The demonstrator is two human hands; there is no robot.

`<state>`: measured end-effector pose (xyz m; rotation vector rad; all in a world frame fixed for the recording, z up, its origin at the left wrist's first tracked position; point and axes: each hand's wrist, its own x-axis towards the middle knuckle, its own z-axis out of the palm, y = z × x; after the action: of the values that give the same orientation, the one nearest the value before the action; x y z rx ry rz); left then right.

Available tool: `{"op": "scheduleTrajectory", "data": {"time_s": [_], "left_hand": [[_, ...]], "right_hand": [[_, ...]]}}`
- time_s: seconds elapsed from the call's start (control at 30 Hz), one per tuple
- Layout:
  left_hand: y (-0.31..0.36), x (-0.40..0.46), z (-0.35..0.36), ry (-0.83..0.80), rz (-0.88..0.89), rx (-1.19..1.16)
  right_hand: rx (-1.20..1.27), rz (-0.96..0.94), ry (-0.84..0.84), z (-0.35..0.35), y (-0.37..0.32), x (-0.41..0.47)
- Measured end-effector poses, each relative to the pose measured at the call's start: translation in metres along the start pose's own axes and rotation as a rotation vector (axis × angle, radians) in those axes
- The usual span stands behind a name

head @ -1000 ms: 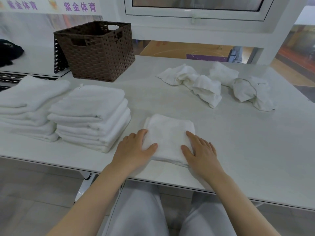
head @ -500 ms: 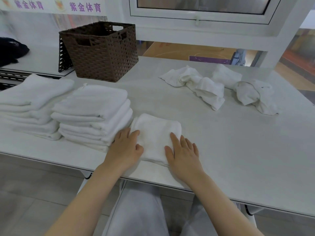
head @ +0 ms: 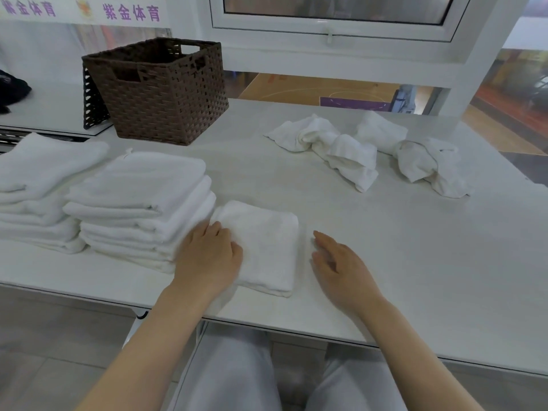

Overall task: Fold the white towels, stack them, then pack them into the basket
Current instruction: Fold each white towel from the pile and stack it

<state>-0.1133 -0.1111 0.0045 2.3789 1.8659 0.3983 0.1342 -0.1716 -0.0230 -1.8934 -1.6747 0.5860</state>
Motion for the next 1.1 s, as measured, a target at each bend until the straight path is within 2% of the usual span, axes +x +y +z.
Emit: {"op": "scheduleTrajectory", "data": {"time_s": [0.1, 0.2, 0.47, 0.7, 0.93, 1.1], "left_hand": [[0.027, 0.015, -0.003, -0.064, 0.046, 0.023], [0.061, 0.030, 0.004, -0.207, 0.160, 0.036], [0.164, 0.056, 0.055, -0.364, 0.353, 0.010], [0.178, 0.080, 0.097, -0.201, 0.392, -0.066], [0.179, 0.075, 0.100, -0.135, 0.399, -0.091], [0.175, 0.081, 0.101, -0.129, 0.384, -0.169]], "right_hand": [[-0.151, -0.009, 0.047, -0.016, 0.022, 0.009], [-0.227, 0.030, 0.073, -0.030, 0.043, 0.023], [-0.197, 0.139, 0.179, -0.059, 0.075, 0.076], [-0.219, 0.155, 0.207, -0.071, 0.090, 0.115], [-0.384, 0.146, 0.239, -0.072, 0.103, 0.168], [-0.367, 0.079, 0.341, -0.068, 0.108, 0.196]]}}
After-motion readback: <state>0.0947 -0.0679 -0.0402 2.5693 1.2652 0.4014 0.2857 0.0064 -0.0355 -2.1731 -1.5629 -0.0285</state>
